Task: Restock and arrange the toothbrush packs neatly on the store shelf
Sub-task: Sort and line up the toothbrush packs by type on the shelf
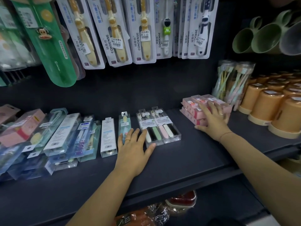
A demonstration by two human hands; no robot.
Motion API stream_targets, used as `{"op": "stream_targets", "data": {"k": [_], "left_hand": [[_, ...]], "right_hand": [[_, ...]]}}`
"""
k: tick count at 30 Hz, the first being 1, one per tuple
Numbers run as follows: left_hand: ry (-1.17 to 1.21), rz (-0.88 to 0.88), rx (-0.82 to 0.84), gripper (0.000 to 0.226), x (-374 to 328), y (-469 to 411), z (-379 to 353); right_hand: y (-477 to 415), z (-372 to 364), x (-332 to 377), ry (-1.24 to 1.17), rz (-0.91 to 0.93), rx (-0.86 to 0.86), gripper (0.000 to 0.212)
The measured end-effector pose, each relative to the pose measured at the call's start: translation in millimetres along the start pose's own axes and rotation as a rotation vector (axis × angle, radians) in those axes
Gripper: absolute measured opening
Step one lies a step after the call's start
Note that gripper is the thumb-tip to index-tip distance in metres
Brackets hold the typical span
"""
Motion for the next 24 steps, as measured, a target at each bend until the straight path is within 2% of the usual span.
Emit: {"op": "stream_targets", "data": {"k": [5, 8, 10, 12, 14, 16, 17, 21, 24], "left_hand": [[0.005, 0.024, -0.039, 0.071, 2.3, 3.8, 6.2], [-0.035, 0.069, -0.107, 0.081, 15.2, 16.3, 18.3], [-0.049, 0.112, -0.262, 0.078, 40.1, 32.5, 37.9], [-0.124, 0.16, -0.361, 0.07, 72.8, 49.1, 51.2], [-0.216, 0.128, -0.263, 0.068, 93.5, 55.2, 43.8], [-0.29, 0.051, -0.109, 0.066, 99.2, 58.8, 26.0], [-0.299, 0.034, -0.054, 0.065, 98.3, 61.4, 23.2], [-0.287, 0.026, -0.037, 0.061, 84.6, 74.5, 34.6], [-0.236, 0.05, -0.14, 0.055, 77.2, 94.5, 37.4]], "right_hand": [[-5.1, 0.5, 6.3, 0.088, 0.012, -0.021, 0.095], [11.2, 7.7, 38.6, 0.066, 0.046, -0.114, 0.099], [30.9, 10.0, 89.2, -0.069, 0.192, -0.172, 0.085], [54.7, -2.9, 151.4, -0.302, 0.343, -0.083, 0.066], [79.4, -36.6, 211.6, -0.417, 0.433, 0.133, 0.056], [92.7, -72.1, 253.6, -0.396, 0.463, 0.269, 0.058], [93.1, -84.7, 265.7, -0.343, 0.453, 0.28, 0.058], [87.9, -99.6, 274.8, -0.236, 0.36, 0.219, 0.048], [99.4, -100.6, 274.7, -0.243, 0.405, 0.221, 0.046]]}}
Point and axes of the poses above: each hand's wrist, its own y-axis away from the middle knuckle, its own z-axis out of the back of the hand, x = y × z, the point moved 10 cm from there along -y, towards the middle knuckle, and after that the axes turned 5 degrees about x, right-handed, at the moved point
